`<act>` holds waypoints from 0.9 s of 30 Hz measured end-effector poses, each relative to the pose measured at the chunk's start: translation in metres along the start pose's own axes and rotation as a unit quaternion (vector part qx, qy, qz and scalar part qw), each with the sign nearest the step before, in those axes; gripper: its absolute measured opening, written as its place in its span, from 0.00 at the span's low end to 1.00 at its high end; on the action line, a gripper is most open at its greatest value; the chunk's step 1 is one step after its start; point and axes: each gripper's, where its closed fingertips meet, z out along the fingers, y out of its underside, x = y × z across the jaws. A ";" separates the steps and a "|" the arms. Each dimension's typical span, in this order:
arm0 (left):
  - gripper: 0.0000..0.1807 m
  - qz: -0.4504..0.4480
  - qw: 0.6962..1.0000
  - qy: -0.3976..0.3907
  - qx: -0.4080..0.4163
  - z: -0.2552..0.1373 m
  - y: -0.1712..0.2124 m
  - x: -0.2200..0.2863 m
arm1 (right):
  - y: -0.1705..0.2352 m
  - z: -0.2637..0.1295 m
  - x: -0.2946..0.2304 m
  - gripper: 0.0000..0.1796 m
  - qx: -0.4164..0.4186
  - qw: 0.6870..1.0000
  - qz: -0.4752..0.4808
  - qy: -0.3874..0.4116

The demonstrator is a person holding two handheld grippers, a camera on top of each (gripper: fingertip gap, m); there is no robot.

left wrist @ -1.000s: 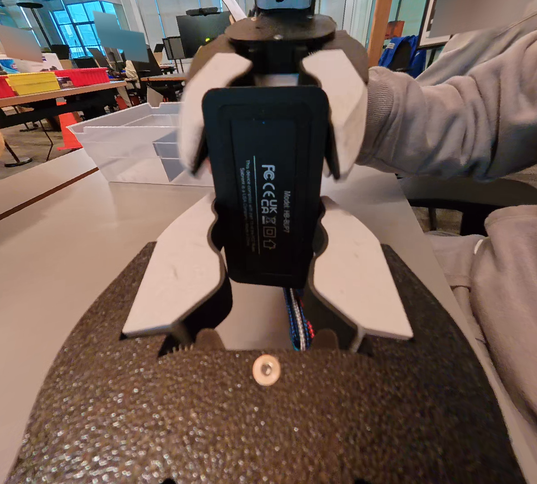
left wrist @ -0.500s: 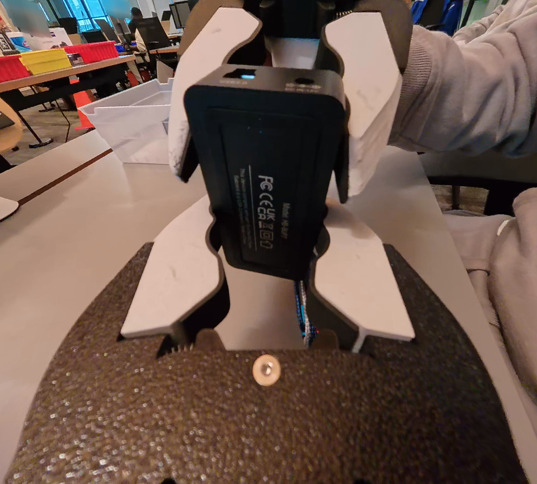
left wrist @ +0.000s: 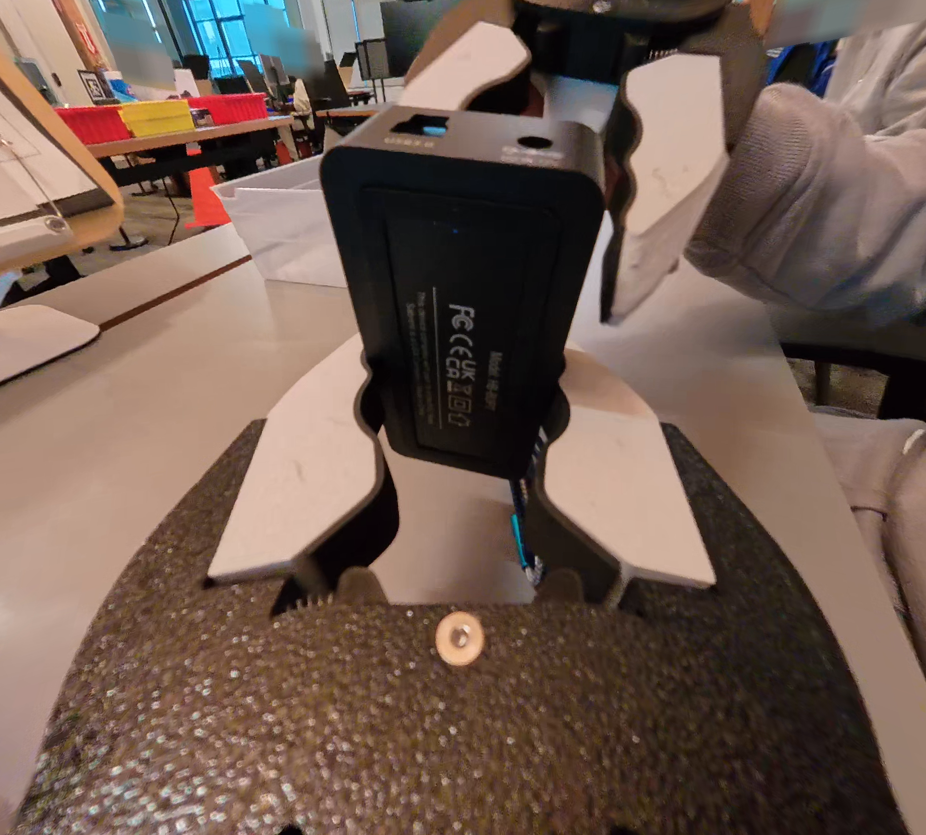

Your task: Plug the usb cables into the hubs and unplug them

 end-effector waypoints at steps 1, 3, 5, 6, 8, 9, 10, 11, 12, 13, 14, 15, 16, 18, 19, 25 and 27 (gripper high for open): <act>0.35 0.004 1.000 -0.006 0.004 -0.003 -0.001 -0.003 | 0.000 -0.005 -0.002 0.28 0.013 1.000 0.007 -0.007; 0.35 0.006 1.000 -0.005 0.008 -0.005 -0.002 -0.004 | -0.003 -0.011 -0.004 0.17 0.048 0.998 0.033 -0.015; 0.35 0.013 1.000 -0.001 0.010 -0.005 -0.003 -0.002 | 0.002 -0.011 -0.007 0.12 0.044 0.998 0.041 -0.024; 0.35 0.015 1.000 0.000 0.011 -0.003 -0.003 -0.001 | 0.005 -0.009 -0.008 0.12 0.036 0.998 0.036 -0.021; 0.35 0.017 1.000 0.002 0.008 -0.001 -0.003 0.002 | 0.009 -0.005 -0.014 0.13 0.027 0.999 0.031 -0.024; 0.35 0.021 1.000 0.002 0.008 0.000 -0.003 0.002 | 0.010 -0.003 -0.012 0.11 0.024 0.999 0.031 -0.014; 0.35 0.022 1.000 0.004 0.008 0.000 -0.003 0.004 | 0.010 -0.002 -0.014 0.08 0.025 0.999 0.027 -0.016; 0.35 0.022 1.000 0.004 0.011 0.000 -0.004 0.004 | 0.009 -0.002 -0.014 0.09 0.031 0.999 0.025 -0.011; 0.35 0.022 1.000 0.004 0.014 -0.001 -0.005 0.004 | 0.008 -0.001 -0.014 0.09 0.032 0.999 0.027 -0.008; 0.35 0.021 1.000 0.004 0.015 -0.001 -0.005 0.004 | 0.008 -0.001 -0.014 0.08 0.028 0.999 0.027 -0.006; 0.35 0.023 1.000 0.004 0.015 -0.001 -0.005 0.004 | 0.009 -0.001 -0.014 0.08 0.022 0.999 0.023 -0.005; 0.35 0.023 1.000 0.007 0.015 -0.001 -0.004 0.004 | 0.009 -0.001 -0.015 0.09 0.013 1.000 0.018 -0.007; 0.35 0.028 0.999 0.009 0.014 -0.001 -0.004 0.006 | 0.010 -0.002 -0.017 0.09 0.000 1.000 0.012 -0.018; 0.35 0.028 0.999 0.022 0.012 0.000 -0.004 0.010 | 0.011 -0.005 -0.017 0.09 -0.009 0.998 0.011 -0.056; 0.35 0.018 1.000 0.020 0.013 0.000 -0.005 0.009 | 0.010 -0.005 -0.016 0.09 -0.009 0.997 0.016 -0.070; 0.35 0.033 0.999 0.023 0.006 -0.002 -0.002 0.010 | 0.014 -0.003 -0.019 0.09 -0.062 0.993 -0.018 -0.096; 0.36 0.023 1.000 0.009 0.009 -0.002 -0.005 0.004 | 0.013 -0.002 -0.012 0.09 -0.048 0.995 0.000 -0.088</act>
